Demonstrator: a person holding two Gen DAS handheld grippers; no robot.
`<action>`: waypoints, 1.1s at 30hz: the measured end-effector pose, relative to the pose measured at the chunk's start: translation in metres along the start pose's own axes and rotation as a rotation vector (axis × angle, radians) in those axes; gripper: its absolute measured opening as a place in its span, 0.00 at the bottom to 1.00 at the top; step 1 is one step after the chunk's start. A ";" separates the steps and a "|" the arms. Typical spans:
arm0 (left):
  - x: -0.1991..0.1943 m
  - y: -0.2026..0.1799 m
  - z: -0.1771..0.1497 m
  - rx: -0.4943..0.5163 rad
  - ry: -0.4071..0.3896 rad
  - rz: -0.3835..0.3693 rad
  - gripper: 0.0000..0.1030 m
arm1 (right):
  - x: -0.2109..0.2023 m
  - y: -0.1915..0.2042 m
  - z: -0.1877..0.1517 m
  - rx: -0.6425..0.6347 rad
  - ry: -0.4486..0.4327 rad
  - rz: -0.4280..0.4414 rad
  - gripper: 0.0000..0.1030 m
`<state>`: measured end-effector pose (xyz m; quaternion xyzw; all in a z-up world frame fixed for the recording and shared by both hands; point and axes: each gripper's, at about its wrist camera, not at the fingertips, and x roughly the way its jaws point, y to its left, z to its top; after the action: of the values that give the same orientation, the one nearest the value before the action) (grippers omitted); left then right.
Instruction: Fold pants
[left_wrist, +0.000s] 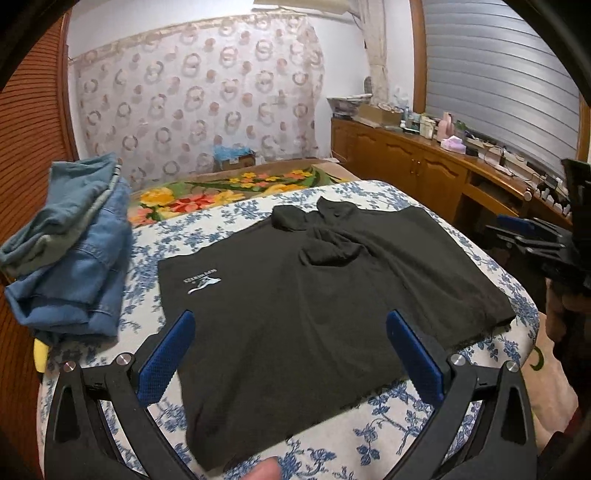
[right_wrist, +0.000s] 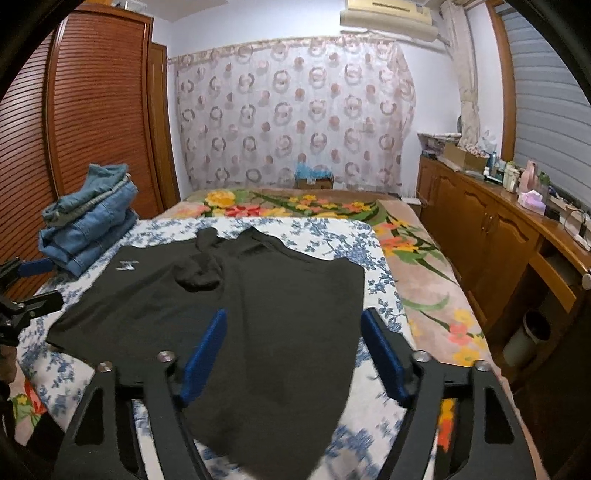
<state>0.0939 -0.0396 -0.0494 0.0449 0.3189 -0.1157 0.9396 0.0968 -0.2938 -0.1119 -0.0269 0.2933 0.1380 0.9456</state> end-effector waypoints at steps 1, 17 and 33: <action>0.002 0.000 0.001 0.002 0.005 -0.002 1.00 | 0.005 -0.003 0.003 0.001 0.018 0.004 0.63; 0.034 -0.006 0.016 0.033 0.071 -0.048 1.00 | 0.060 -0.059 0.057 0.112 0.233 0.009 0.37; 0.045 -0.008 0.009 0.031 0.107 -0.060 1.00 | 0.065 -0.039 0.073 0.075 0.298 0.039 0.26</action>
<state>0.1317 -0.0572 -0.0700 0.0558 0.3680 -0.1460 0.9166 0.1990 -0.3054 -0.0895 -0.0061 0.4356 0.1400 0.8892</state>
